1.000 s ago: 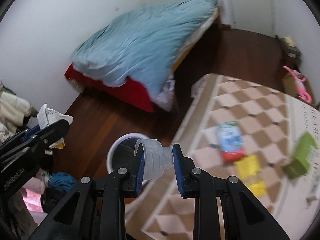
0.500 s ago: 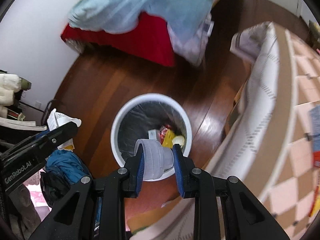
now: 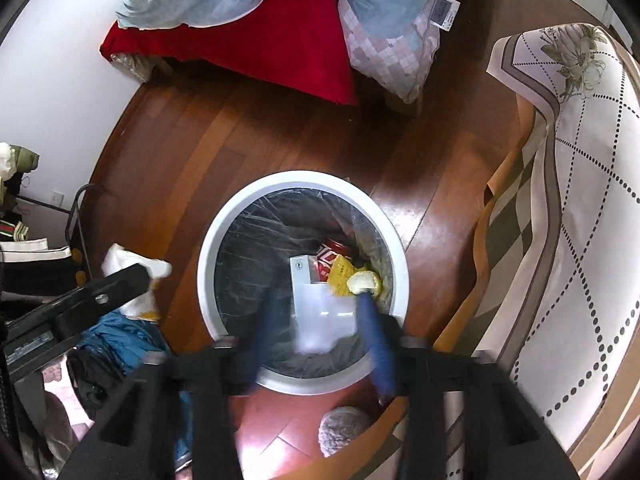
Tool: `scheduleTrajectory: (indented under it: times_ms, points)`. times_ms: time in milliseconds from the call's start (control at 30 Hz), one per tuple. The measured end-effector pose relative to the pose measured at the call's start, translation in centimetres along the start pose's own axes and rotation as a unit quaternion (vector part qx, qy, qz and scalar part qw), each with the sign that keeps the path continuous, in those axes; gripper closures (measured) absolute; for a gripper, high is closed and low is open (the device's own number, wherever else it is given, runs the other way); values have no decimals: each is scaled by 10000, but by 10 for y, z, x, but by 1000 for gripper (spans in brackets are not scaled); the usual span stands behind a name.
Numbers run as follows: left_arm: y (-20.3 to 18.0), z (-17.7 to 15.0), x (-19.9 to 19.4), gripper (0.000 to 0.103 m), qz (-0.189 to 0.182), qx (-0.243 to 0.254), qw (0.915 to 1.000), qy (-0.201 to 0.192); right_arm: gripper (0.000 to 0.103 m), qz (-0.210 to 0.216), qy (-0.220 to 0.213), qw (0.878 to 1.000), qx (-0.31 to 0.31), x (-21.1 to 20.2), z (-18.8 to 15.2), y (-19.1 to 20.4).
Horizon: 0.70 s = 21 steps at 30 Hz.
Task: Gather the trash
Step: 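Carry the paper and cup over the bin and open both tools, then lift both tools away from the bin toward the table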
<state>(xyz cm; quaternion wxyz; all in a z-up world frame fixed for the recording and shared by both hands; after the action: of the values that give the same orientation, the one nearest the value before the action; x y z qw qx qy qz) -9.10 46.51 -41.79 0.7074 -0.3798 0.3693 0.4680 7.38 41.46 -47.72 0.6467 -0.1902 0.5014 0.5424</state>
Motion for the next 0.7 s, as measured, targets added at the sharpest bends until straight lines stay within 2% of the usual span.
scheduleTrajectory:
  times_ms: [67,100,133,167,433,700]
  points:
    - [7,-1,-10,17,131,10,9998,-171,28,-97,-59,9999,-100,-4,0,1]
    - [11,-2,-14,13,199,38,9996,-220,23,-141,-72,9998,-143,-6,-1,2]
    - [14,-3,-20,9,280,88,9991,-294,9,-191,-81,9996,-198,-9,-2,2]
    - [16,-4,-27,9,386,155,9983,-411,1,-265,-83,9992,-272,-13,-5,4]
    - [17,-16,-74,7,795,496,9918,-865,1,-366,-211,9977,-537,-56,-20,13]
    - [2,-30,-126,7,857,711,9871,-1151,1,-322,-544,9960,-624,-113,-33,24]
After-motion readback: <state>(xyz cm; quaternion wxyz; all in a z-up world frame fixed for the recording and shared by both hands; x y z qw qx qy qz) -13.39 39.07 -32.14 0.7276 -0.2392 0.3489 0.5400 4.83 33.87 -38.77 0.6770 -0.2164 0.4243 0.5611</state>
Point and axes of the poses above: each gripper's, at about its wrist camera, not at the fingertips, and x roughly the way its jaws point, y to its left, z to its top, the point moved 5 cm from there along x, roughly the way its jaws point, and after that the axes turned 15 degrees about -y, right-handed, at the moved point
